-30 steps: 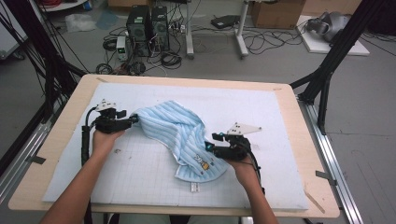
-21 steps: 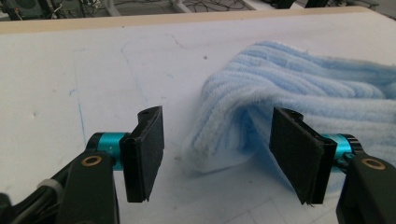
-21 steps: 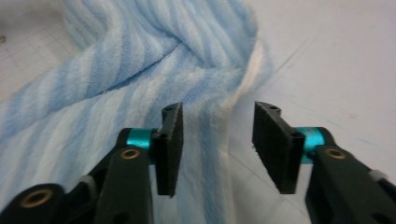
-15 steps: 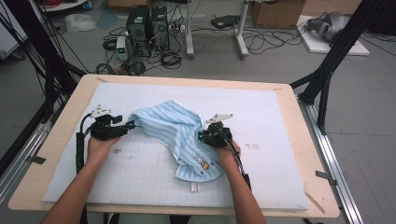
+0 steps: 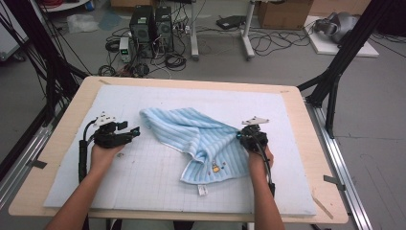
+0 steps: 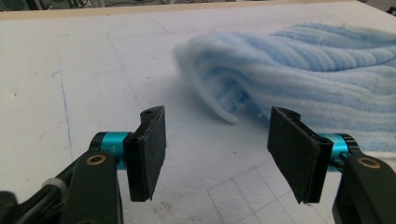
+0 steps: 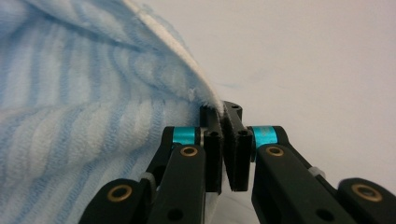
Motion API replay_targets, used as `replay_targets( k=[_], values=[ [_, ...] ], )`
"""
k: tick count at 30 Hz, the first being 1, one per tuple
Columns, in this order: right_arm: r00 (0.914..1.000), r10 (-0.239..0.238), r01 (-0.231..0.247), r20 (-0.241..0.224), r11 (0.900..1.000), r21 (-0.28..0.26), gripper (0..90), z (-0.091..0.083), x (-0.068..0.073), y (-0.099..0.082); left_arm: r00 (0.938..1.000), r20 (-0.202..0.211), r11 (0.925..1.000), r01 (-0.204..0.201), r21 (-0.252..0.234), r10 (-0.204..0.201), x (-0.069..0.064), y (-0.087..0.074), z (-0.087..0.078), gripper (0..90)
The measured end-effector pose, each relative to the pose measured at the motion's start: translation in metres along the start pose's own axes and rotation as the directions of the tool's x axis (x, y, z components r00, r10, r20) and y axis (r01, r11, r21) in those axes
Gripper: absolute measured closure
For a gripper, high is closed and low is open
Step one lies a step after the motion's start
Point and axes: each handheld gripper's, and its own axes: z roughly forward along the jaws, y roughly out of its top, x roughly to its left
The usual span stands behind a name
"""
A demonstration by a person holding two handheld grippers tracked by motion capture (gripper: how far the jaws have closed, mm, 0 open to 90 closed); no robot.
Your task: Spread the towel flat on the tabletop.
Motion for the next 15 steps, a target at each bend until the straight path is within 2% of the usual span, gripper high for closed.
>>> replay_targets(
  k=[1,2,3,5,7,8,9,10,11,12,13,15],
  values=[
    [0.9989,0.014,-0.014,0.045,0.9999,0.007,87.3,-0.002,-0.005,-0.002,1.0000,0.007,1.0000,-0.004,0.004,0.004,-0.001,0.000,0.000,37.6],
    [0.9937,0.043,-0.045,0.103,0.9990,0.010,86.6,-0.004,-0.014,-0.007,1.0000,0.008,1.0000,-0.006,0.003,0.006,-0.002,0.000,0.000,37.6],
    [0.9922,0.056,-0.058,0.111,0.9982,0.014,85.2,-0.004,-0.016,-0.009,0.9998,0.019,0.9999,-0.009,0.003,0.009,-0.004,0.001,0.000,37.7],
    [0.9934,0.065,-0.066,0.095,0.9977,0.014,78.0,-0.004,-0.017,-0.013,0.9993,0.035,0.9999,-0.010,0.002,0.010,-0.007,0.001,0.000,37.7],
    [0.9957,0.058,-0.057,0.072,0.9982,-0.019,71.6,-0.010,-0.014,-0.015,0.9988,0.048,0.9999,-0.010,0.003,0.010,-0.009,0.002,0.000,37.7],
    [0.9957,0.058,-0.057,0.072,0.9982,-0.019,71.6,-0.010,-0.014,-0.015,0.9982,0.060,0.9999,-0.011,0.003,0.011,-0.012,0.002,0.000,37.7],
    [0.9964,0.054,-0.051,0.066,0.9981,-0.035,67.2,-0.014,-0.013,-0.015,0.9973,0.073,0.9999,-0.014,0.006,0.013,-0.014,0.002,0.000,38.0],
    [0.9973,0.050,-0.045,0.054,0.9957,-0.081,62.6,-0.023,-0.011,-0.018,0.9961,0.087,0.9999,-0.016,0.006,0.016,-0.018,0.003,0.001,38.9],
    [0.9979,0.047,-0.043,0.045,0.9947,-0.093,60.5,-0.027,-0.011,-0.018,0.9925,0.120,0.9996,-0.027,0.007,0.026,-0.026,0.003,0.004,39.7],
    [0.9979,0.047,-0.043,0.045,0.9947,-0.093,60.5,-0.027,-0.011,-0.018,0.9925,0.120,0.9996,-0.027,0.007,0.026,-0.026,0.003,0.004,39.7],
    [0.9993,0.035,-0.033,0.016,0.9928,-0.115,56.6,-0.035,-0.010,-0.020,0.9899,0.138,0.9993,-0.035,0.010,0.033,-0.031,0.004,0.006,39.8],
    [0.9997,0.020,-0.017,0.018,0.9921,-0.124,55.4,-0.038,-0.010,-0.020,0.9831,0.177,0.9984,-0.052,0.023,0.047,-0.042,0.005,0.012,39.8]
  ],
)
